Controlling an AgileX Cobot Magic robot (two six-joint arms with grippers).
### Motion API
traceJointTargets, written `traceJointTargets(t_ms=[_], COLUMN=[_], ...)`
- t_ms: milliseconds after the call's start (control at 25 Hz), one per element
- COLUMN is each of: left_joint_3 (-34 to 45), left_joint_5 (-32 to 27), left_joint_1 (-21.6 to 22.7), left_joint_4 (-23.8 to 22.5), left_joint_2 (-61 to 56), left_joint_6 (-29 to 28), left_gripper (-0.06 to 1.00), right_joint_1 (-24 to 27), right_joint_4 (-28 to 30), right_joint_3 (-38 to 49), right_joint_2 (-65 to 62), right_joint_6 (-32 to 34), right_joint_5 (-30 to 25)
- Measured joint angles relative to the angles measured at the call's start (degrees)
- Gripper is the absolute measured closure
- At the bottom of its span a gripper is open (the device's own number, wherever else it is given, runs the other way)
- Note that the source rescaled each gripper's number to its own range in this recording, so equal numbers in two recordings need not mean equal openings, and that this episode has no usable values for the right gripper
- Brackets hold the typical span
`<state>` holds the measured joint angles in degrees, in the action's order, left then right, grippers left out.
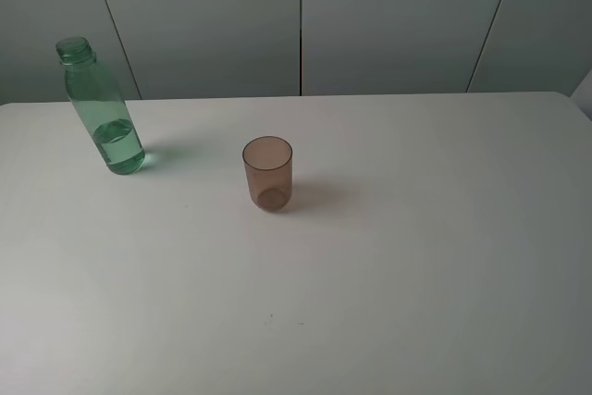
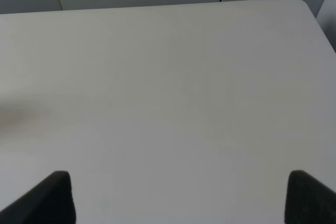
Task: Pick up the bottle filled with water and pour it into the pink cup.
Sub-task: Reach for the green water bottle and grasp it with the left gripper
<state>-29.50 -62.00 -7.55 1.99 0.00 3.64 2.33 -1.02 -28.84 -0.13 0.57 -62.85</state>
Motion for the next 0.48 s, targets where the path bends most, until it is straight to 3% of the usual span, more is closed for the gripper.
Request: traceJointTargets(t_ms=[480], left_joint_3=[0.0], left_joint_5=[0.0], left_joint_1=[0.0], left_joint_4=[0.0], left_joint_2=[0.0], left_joint_6=[0.0], left_gripper=[0.11], right_joint_1=[0.0], right_joint_4=[0.0], right_joint_3=[0.0], right_joint_2=[0.0], right_joint_6=[0.0], right_joint_5=[0.0])
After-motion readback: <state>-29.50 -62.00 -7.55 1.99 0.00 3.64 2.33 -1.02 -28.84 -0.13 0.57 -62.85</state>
